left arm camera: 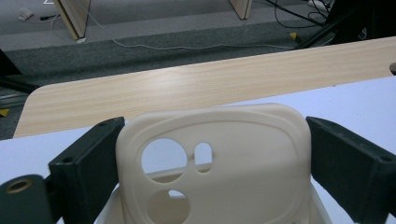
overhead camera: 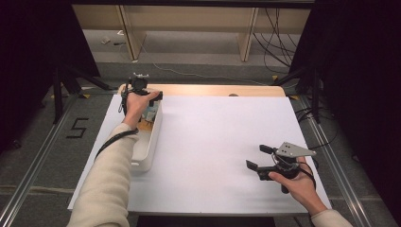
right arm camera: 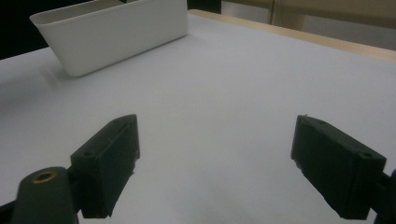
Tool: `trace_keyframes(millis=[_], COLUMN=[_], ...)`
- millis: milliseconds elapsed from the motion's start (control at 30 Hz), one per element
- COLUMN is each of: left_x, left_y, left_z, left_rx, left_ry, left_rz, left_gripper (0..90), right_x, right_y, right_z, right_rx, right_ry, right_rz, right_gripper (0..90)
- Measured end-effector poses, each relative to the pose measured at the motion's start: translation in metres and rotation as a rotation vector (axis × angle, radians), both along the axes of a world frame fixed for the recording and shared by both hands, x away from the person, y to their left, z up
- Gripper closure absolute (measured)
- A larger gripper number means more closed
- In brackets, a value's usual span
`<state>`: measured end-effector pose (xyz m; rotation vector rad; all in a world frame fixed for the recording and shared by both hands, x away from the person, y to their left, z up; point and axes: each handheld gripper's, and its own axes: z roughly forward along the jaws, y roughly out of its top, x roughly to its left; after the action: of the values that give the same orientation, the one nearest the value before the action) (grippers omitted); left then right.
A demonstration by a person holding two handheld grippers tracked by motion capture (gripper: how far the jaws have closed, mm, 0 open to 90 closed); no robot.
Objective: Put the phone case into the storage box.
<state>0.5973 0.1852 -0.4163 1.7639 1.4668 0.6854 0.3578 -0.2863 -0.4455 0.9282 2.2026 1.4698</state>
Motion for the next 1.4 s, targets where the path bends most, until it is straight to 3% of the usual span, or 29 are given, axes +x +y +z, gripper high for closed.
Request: trace_keyframes(millis=[433,900,1400], left_x=[0.0,-0.004,-0.013], left_y=[-0.001,-0.002,-0.002], left_z=[0.006,0.019,0.028], left_rx=[-0.008,-0.022,-0.048], left_ry=[-0.032,-0.073,-0.072], left_rz=[-0.009,-0.022,-0.021], left_gripper=[1.1,0.8,4.6], right_x=[0.0,0.0,0.0], right_y=[0.0,0.0,0.0], right_z=[0.0,0.0,0.0], right_rx=[-0.003,-0.003,-0.001], right_ry=[0.004,0.004,0.004], right_rz=[-0.001,-0.002,-0.004], right_gripper=[16.1,16.1,16.1])
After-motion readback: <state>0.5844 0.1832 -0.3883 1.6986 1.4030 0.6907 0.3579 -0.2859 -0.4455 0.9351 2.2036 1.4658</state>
